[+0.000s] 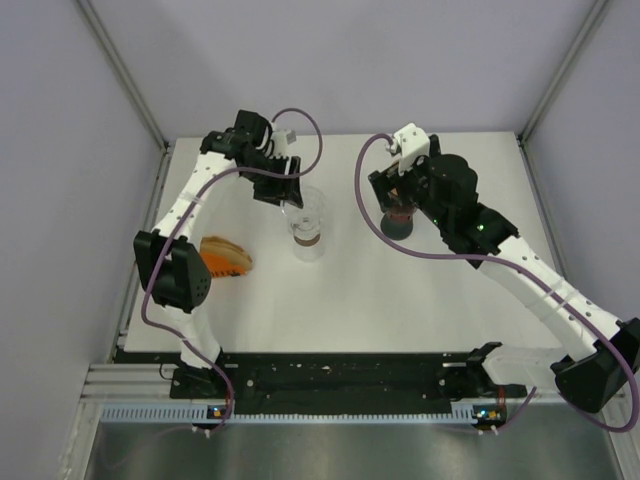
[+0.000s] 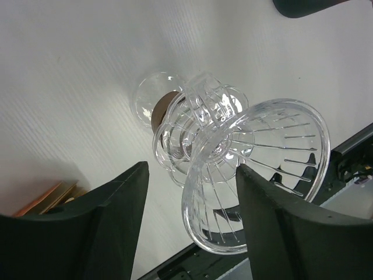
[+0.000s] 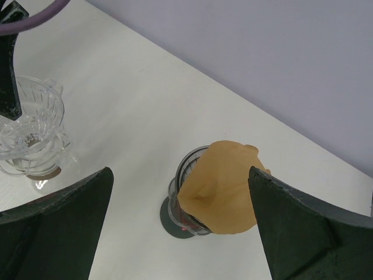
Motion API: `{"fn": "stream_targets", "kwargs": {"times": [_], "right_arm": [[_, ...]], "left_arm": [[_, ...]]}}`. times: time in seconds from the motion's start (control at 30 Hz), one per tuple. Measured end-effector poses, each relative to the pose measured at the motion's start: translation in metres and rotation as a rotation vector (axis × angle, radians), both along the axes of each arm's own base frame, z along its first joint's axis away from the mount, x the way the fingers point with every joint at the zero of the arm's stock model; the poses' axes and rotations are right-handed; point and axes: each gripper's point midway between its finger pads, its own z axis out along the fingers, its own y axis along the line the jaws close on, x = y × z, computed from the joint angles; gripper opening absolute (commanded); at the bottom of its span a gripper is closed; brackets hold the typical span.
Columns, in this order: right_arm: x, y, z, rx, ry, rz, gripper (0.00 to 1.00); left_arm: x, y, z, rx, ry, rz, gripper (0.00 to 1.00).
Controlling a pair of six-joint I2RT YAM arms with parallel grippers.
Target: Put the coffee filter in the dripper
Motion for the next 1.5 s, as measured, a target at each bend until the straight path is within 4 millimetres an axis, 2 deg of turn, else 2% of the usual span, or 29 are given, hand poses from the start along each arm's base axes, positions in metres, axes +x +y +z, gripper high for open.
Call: {"fn": "stream_targets", "kwargs": {"times": [0.2, 0.3, 0.4, 0.47, 0.53, 0.6, 0.67, 0.77, 0.83, 0.93, 1.03, 1.2, 1.3, 1.5], "right_arm": [[-0.001, 0.004, 0.000, 0.007, 0.005, 0.019, 0.98], [-0.004, 0.015, -0.001, 0.031, 0.029, 0.073, 0.90], [-0.008, 0.034, 0.002, 0.082, 0.058, 0.154, 0.80], [-0.012, 0.052, 0.004, 0.125, 0.079, 0.217, 0.75], [-0.015, 0.071, 0.006, 0.157, 0.096, 0.277, 0.70], [-0.020, 0.100, 0.005, 0.162, 0.112, 0.346, 0.63], [-0.027, 0.131, 0.002, 0.140, 0.128, 0.414, 0.57], [-0.043, 0.192, -0.007, 0.102, 0.166, 0.546, 0.50], [-0.052, 0.224, -0.016, 0.090, 0.203, 0.627, 0.49], [-0.056, 0.261, -0.033, 0.081, 0.265, 0.712, 0.47], [-0.053, 0.295, -0.058, 0.065, 0.337, 0.760, 0.44], [-0.045, 0.339, -0.109, 0.019, 0.455, 0.788, 0.39], [-0.046, 0.354, -0.135, -0.007, 0.503, 0.795, 0.36], [-0.058, 0.374, -0.175, -0.045, 0.550, 0.816, 0.33]], "left_arm": [[0.011, 0.007, 0.032, -0.009, -0.091, 0.000, 0.82], [0.012, 0.024, 0.056, -0.006, -0.163, 0.029, 0.85], [0.010, 0.064, 0.085, 0.001, -0.254, 0.108, 0.85], [0.006, 0.105, 0.101, 0.024, -0.306, 0.201, 0.85], [-0.001, 0.156, 0.110, 0.067, -0.347, 0.321, 0.85], [-0.010, 0.192, 0.105, 0.107, -0.343, 0.412, 0.84], [-0.022, 0.216, 0.087, 0.131, -0.298, 0.471, 0.83], [-0.037, 0.239, 0.049, 0.148, -0.197, 0.528, 0.82], [-0.047, 0.250, 0.024, 0.152, -0.130, 0.562, 0.82], [-0.060, 0.262, 0.001, 0.156, -0.068, 0.598, 0.80], [-0.066, 0.271, -0.009, 0.163, -0.049, 0.621, 0.75], [-0.069, 0.274, -0.018, 0.173, -0.037, 0.622, 0.61], [-0.070, 0.274, -0.025, 0.174, -0.031, 0.614, 0.50], [-0.070, 0.270, -0.040, 0.154, -0.011, 0.600, 0.35]]}}
